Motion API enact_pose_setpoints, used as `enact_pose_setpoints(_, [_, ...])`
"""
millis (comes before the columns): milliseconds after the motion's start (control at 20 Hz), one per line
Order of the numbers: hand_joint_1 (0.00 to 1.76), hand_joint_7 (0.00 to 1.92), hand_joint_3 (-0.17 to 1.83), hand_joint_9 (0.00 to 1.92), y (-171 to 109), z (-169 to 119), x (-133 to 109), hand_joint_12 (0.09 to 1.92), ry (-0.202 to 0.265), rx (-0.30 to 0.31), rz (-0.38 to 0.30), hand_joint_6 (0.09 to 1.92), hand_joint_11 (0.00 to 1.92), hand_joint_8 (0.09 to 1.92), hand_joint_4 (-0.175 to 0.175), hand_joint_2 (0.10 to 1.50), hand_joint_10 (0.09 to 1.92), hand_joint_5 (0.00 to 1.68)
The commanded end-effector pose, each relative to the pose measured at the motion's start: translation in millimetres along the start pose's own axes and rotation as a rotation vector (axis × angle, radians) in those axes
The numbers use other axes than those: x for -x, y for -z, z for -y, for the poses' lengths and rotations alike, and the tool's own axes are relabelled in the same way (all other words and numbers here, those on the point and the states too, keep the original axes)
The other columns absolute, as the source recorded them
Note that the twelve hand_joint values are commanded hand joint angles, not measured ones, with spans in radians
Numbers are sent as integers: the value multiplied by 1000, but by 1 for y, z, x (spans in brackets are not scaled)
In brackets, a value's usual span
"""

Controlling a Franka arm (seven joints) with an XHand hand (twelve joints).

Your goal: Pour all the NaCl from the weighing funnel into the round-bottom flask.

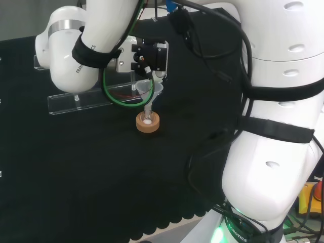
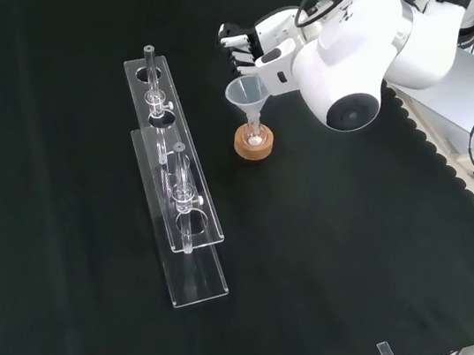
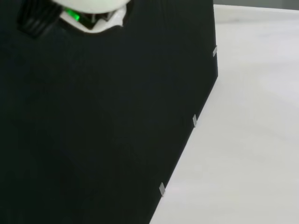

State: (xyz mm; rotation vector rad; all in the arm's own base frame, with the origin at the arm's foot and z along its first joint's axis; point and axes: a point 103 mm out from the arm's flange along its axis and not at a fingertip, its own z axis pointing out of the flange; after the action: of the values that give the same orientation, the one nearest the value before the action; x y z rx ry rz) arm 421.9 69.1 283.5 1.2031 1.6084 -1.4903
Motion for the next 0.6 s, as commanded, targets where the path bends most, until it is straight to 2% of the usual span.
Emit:
enact_pose_setpoints(50, [1093,901,788,1067,2,0,-1,1208,-3,-10,28,994,597,710,159,664,457,1121])
enact_pose_setpoints(600, [1094,899,788,1067,12,1,-2,1203,-12,-13,66,993,599,711,158,664,455,1122])
